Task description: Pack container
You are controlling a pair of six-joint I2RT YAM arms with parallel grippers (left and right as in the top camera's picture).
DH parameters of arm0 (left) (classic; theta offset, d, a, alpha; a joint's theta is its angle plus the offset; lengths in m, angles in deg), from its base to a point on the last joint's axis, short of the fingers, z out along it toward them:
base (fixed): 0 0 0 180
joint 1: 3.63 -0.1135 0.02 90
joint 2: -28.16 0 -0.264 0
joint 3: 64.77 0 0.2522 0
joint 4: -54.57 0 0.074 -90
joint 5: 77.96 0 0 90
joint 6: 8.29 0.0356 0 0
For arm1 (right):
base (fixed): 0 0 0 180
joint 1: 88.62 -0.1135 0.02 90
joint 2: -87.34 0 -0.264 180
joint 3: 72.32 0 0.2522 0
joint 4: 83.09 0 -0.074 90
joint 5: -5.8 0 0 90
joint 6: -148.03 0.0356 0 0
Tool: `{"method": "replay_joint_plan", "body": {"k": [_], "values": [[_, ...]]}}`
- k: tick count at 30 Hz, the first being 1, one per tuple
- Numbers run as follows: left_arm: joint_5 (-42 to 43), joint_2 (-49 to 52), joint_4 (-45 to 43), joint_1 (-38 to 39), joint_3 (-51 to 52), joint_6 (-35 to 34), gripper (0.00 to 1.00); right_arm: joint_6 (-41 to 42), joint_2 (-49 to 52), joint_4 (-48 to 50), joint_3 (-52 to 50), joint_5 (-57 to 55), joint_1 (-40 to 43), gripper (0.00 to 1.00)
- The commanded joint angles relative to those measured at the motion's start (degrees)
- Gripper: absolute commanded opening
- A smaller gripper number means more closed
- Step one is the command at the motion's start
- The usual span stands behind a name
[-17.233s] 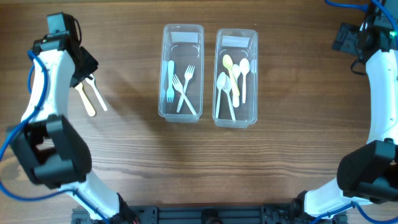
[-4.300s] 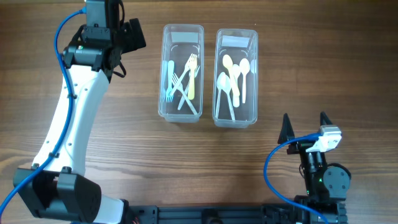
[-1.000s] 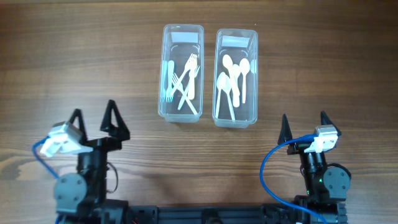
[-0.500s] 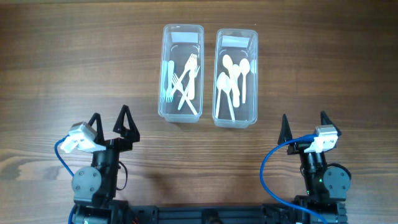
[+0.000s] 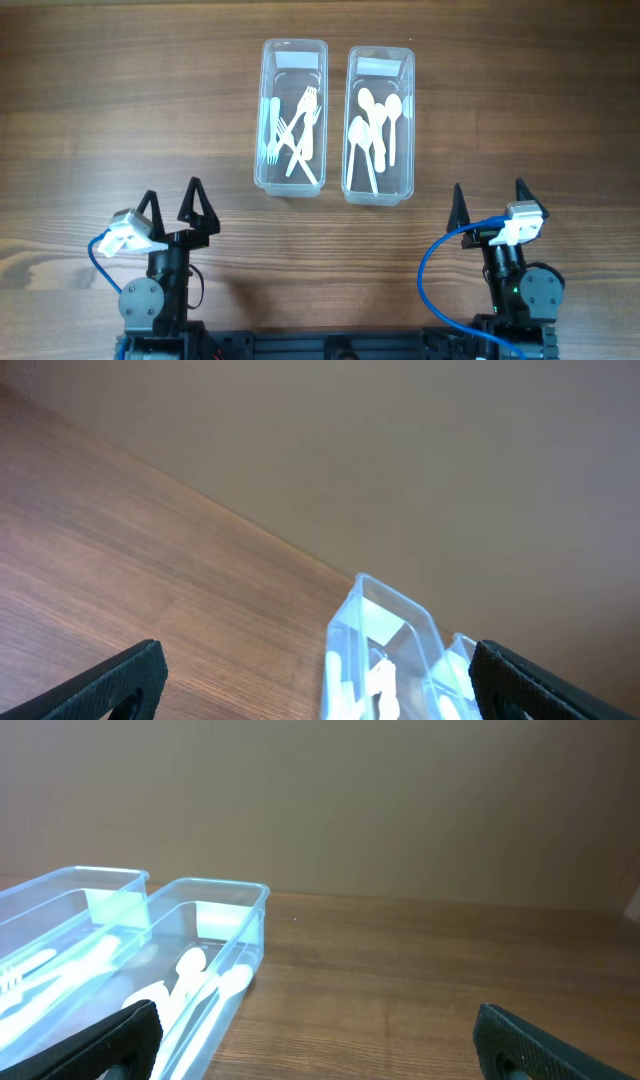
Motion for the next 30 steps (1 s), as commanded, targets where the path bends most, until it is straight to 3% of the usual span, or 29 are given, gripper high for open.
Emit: {"method": "replay_joint_plan", "body": {"k": [1, 9, 18, 24, 30], "values": [[2.5, -1.2, -0.2, -1.5, 1.8, -0.7, 1.00, -0.6, -0.7, 0.3, 0.0, 0.9, -0.2, 1.00], [2.6, -1.2, -0.2, -2.0, 4.5, 0.3, 1.00, -0.6, -0.7, 0.3, 0.0, 0.9, -0.2, 1.00], [9.7, -1.2, 0.0, -3.9, 4.9, 23.1, 1.00, -0.6, -0.7, 0.3, 0.0, 0.9, -0.2, 1.00], [10.6, -1.2, 0.2, -5.4, 4.9, 29.3, 1.00, -0.6, -0.7, 0.3, 0.0, 0.9, -0.2, 1.00], [10.6, -1.2, 0.1, -5.4, 4.9, 29.6, 1.00, -0.7, -0.7, 0.3, 0.0, 0.9, -0.2, 1.00]]}}
